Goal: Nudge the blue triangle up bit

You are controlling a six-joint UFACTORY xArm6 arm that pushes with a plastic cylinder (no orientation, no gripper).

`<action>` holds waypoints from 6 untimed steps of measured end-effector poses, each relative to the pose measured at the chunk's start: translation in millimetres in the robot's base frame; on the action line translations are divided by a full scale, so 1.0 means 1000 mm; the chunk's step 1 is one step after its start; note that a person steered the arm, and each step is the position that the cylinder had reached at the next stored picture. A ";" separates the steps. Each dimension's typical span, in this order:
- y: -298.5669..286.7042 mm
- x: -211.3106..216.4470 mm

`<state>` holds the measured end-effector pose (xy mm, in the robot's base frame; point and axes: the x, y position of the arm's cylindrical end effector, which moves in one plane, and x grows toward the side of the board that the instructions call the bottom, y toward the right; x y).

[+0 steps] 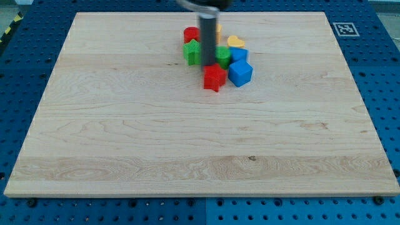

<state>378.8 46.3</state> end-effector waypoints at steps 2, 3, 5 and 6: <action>0.074 0.026; 0.063 0.023; 0.080 -0.020; 0.107 -0.047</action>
